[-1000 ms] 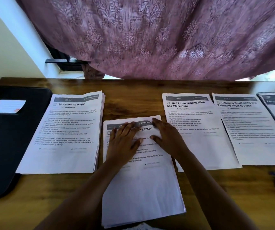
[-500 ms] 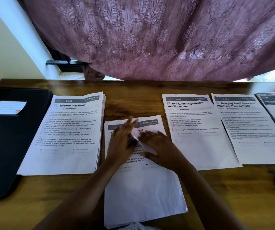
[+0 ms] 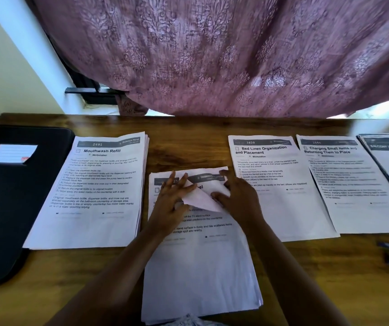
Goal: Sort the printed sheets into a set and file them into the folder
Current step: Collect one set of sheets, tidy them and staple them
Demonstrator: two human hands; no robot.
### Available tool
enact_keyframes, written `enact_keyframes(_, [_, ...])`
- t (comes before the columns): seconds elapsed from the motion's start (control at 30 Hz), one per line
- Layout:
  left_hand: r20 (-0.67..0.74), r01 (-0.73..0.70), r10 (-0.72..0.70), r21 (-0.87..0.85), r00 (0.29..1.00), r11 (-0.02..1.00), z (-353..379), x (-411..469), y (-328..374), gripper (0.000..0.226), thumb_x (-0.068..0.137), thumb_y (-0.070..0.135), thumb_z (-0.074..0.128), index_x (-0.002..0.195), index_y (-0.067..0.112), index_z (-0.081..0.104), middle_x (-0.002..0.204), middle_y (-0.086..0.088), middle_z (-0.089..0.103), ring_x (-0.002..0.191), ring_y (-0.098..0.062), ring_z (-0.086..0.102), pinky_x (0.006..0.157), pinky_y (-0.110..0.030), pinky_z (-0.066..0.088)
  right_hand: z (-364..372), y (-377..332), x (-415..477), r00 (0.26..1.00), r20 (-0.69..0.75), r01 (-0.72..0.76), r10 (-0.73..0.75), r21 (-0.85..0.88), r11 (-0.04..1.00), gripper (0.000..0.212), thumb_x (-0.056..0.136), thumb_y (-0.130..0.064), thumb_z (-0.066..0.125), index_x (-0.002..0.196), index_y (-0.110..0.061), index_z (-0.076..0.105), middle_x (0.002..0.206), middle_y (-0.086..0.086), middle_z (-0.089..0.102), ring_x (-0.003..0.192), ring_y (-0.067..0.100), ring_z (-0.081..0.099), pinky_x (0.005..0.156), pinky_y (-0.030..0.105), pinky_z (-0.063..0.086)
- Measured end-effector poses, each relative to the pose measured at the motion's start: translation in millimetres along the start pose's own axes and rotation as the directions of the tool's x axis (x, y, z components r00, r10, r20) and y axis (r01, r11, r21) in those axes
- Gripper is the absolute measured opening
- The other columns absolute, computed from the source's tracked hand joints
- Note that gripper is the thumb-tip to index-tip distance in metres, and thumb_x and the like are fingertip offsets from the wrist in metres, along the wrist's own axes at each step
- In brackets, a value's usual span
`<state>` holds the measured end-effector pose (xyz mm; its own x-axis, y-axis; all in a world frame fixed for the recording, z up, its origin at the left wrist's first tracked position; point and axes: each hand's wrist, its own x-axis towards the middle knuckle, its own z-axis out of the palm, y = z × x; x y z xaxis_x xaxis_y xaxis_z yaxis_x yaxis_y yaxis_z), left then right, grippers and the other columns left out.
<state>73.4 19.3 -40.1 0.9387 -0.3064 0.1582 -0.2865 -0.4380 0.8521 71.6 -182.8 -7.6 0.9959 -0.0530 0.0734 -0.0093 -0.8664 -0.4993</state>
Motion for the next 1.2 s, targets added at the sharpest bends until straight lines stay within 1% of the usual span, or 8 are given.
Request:
enact_keyframes(0.17, [0.092, -0.028, 0.019, 0.103, 0.996, 0.994, -2.2, -4.0, -1.2, 0.077, 0.083, 0.081, 0.007, 0.138, 0.035, 0.035, 0.156, 0.011, 0.019, 0.148, -0.006, 0.000, 0.120, -0.047, -0.005, -3.0, -16.5, -5.2, 0.978, -0.075, -0.151, 0.193, 0.379, 0.913, 0.067, 0.086, -0.026, 0.069, 0.143, -0.028, 0.035, 0.139, 0.001, 0.051, 0.117, 0.019, 0.058, 0.094, 0.030, 0.047])
enact_keyframes(0.37, [-0.018, -0.012, 0.014, 0.114, 1.000, 0.993, 5.8, 3.9, 4.8, 0.070, 0.090, 0.073, 0.017, 0.150, 0.041, 0.002, 0.160, 0.014, 0.002, 0.148, -0.006, 0.001, 0.120, -0.041, 0.006, 8.7, -17.8, -33.0, 0.898, -0.018, 0.437, -0.439, -0.064, 0.897, 0.031, 0.091, -0.018, 0.054, 0.121, -0.015, 0.063, 0.118, 0.006, 0.067, 0.107, 0.022, 0.065, 0.101, 0.047, 0.045])
enact_keyframes(0.47, [-0.017, -0.056, 0.058, 0.077, 0.998, 0.995, 3.7, 4.6, 0.6, 0.058, 0.094, 0.066, 0.017, 0.147, 0.043, 0.025, 0.160, 0.012, 0.010, 0.148, -0.008, 0.002, 0.118, -0.040, 0.005, 20.9, -4.4, -37.0, 0.830, 0.121, 0.554, -0.545, -0.056, 0.831, 0.040, 0.095, -0.034, 0.039, 0.116, -0.013, 0.066, 0.122, 0.006, 0.065, 0.120, 0.021, 0.057, 0.105, 0.046, 0.036])
enact_keyframes(0.6, [0.078, -0.083, 0.062, 0.320, 0.995, 0.944, 5.7, 3.3, -4.2, 0.066, 0.093, 0.068, 0.012, 0.137, 0.033, 0.046, 0.151, 0.012, 0.030, 0.146, -0.008, 0.011, 0.120, -0.047, 0.012, 3.9, -7.8, -26.5, 0.959, 0.017, 0.266, -0.283, 0.288, 0.920, 0.037, 0.095, -0.039, 0.047, 0.108, -0.014, 0.070, 0.110, 0.005, 0.070, 0.100, 0.015, 0.064, 0.095, 0.028, 0.047])
enact_keyframes(0.8, [0.055, -0.059, 0.038, 0.455, 0.998, 0.888, 7.9, 3.6, -4.5, 0.060, 0.093, 0.052, 0.022, 0.140, 0.026, 0.048, 0.151, 0.007, 0.036, 0.146, -0.014, 0.018, 0.119, -0.035, 0.003, 5.5, 13.9, 8.0, 0.976, 0.196, 0.118, -0.092, -0.127, 0.985, 0.064, 0.094, -0.039, 0.051, 0.148, -0.016, 0.026, 0.154, 0.006, 0.028, 0.143, 0.019, 0.025, 0.117, 0.038, 0.013])
enact_keyframes(0.9, [0.041, -0.030, 0.010, 0.518, 0.999, 0.855, 10.3, 5.2, -4.4, 0.061, 0.093, 0.051, 0.018, 0.144, 0.028, 0.041, 0.153, 0.007, 0.034, 0.147, -0.016, 0.017, 0.117, -0.036, 0.002, 6.1, 11.1, 5.7, 0.978, 0.123, 0.185, -0.168, -0.147, 0.972, 0.059, 0.093, -0.038, 0.054, 0.145, -0.019, 0.033, 0.143, 0.005, 0.046, 0.131, 0.022, 0.043, 0.112, 0.037, 0.026])
enact_keyframes(1.03, [0.017, 0.026, -0.041, 0.523, 0.999, 0.852, 11.0, 6.9, -8.0, 0.049, 0.101, 0.044, 0.032, 0.148, 0.030, 0.033, 0.156, 0.010, 0.025, 0.148, -0.015, 0.013, 0.118, -0.036, 0.001, -5.2, -8.5, 5.2, 0.993, 0.003, -0.117, 0.120, 0.256, 0.960, 0.062, 0.081, -0.040, 0.072, 0.134, -0.023, 0.045, 0.100, -0.003, 0.066, 0.088, 0.014, 0.062, 0.081, 0.026, 0.048])
enact_keyframes(1.2, [-0.078, 0.072, -0.049, 0.320, 0.996, 0.945, 8.0, 4.0, 3.4, 0.065, 0.095, 0.063, 0.015, 0.151, 0.030, 0.018, 0.154, 0.015, 0.019, 0.146, -0.013, 0.020, 0.121, -0.041, 0.012, -0.2, -20.7, -0.4, 1.000, 0.017, -0.024, 0.018, 0.445, 0.895, 0.080, 0.084, -0.025, 0.071, 0.148, -0.027, 0.023, 0.150, -0.004, 0.034, 0.133, 0.012, 0.036, 0.106, 0.025, 0.032])
